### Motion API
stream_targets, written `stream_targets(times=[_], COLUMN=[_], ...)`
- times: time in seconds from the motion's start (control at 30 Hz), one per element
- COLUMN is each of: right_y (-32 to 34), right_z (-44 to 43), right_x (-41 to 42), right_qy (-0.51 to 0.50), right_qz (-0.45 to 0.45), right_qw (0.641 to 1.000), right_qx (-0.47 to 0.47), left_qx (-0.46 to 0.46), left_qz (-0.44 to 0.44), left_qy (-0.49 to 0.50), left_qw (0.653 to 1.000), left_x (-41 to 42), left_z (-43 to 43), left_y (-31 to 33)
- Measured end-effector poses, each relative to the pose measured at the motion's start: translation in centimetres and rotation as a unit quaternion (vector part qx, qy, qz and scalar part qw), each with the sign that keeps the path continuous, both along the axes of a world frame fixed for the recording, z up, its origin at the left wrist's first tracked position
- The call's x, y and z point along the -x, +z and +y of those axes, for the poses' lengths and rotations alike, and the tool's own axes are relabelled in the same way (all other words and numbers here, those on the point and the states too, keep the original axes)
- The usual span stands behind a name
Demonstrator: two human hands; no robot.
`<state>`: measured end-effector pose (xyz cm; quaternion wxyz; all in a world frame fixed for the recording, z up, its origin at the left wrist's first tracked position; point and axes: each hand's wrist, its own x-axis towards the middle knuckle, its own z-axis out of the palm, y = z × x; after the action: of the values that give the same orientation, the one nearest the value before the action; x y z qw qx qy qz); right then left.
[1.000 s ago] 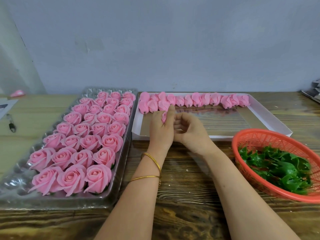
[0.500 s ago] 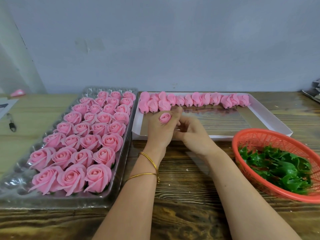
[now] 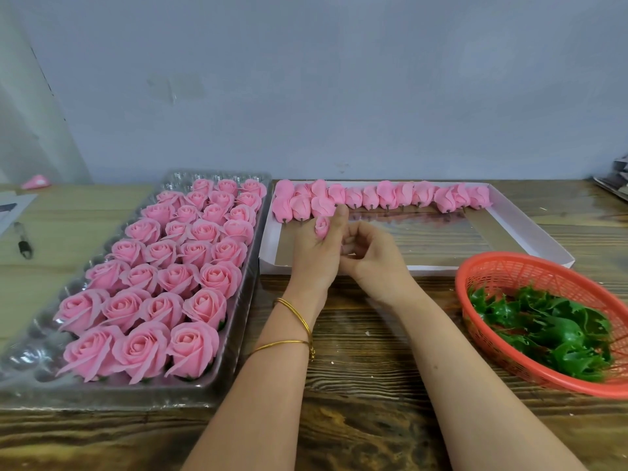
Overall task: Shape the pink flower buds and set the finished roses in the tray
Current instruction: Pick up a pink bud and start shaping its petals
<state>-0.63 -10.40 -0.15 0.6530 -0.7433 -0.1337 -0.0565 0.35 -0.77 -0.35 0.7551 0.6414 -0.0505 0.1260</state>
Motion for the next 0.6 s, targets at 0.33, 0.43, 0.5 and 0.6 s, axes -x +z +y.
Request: stream_targets(times=[0.33,0.43,0.5,0.6], right_y=[0.75,0.83,0.6,0.18], right_z=[-0.31,-0.35,-0.31,0.19], right_x=[0.35,0.42,0.27,0.07], right_qy=[0.076,0.08,0.062,0.023], right_qz=[0.025,0.026,0.022,0.005], right_qw=[0.995,0.994,0.996,0.999], right_qx=[-0.053,-0.064,-0.052,-0.024], left_qx=[0.001,0.012,0.018,0.017], left_qz=[0.0,0.024,0.037,0.044], left_qy=[-0.001,0.014,0.013,0.01], left_qw=[1.0,1.0,0.999,0.999], left_x=[0.29,0.27,0.28,0.22], left_z=[0.54,0.55,0.4,0.16], left_y=[0.46,0.48,0.55,0.5])
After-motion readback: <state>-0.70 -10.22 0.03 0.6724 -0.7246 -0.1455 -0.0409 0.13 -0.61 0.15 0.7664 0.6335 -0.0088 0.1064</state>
